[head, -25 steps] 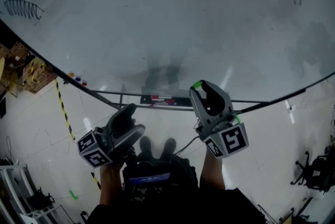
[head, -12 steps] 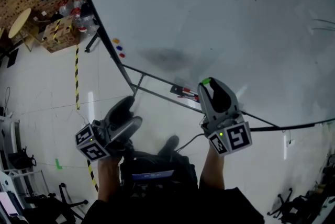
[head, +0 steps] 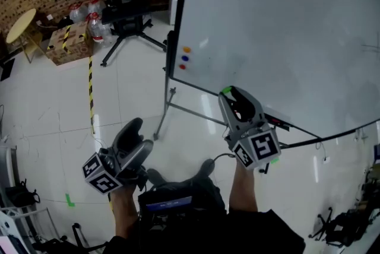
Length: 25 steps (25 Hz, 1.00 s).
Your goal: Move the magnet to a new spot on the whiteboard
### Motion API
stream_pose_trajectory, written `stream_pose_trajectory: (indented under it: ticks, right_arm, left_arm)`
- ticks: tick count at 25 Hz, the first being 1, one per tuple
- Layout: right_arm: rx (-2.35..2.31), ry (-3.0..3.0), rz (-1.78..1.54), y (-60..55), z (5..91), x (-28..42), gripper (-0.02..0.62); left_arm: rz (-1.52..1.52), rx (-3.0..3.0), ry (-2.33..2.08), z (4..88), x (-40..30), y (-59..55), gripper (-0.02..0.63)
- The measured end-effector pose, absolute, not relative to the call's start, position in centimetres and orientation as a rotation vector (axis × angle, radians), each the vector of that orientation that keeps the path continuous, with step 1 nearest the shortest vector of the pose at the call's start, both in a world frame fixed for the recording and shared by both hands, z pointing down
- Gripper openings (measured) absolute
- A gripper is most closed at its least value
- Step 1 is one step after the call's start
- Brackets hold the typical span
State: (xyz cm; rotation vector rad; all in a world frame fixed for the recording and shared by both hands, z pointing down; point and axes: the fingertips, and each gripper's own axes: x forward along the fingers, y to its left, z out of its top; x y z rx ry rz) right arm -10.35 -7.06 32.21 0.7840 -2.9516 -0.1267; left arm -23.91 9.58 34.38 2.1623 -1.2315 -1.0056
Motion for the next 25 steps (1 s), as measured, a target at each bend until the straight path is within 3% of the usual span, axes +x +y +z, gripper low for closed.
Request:
stream_pose_trajectory:
  ticks: [8, 25]
  right_arm:
    - [0.765, -2.875, -0.156, -5.9, 33.5, -19.6, 0.149]
    - [0.857, -2.888, -0.06, -17.9, 36.1, -28.1, 0.149]
  left_arm:
    - [-1.07, 2.104, -1.282, 35.5, -33.3, 12.4, 0.359]
    - [-0.978, 2.119, -1.329, 34.8, -41.7, 1.9, 0.358]
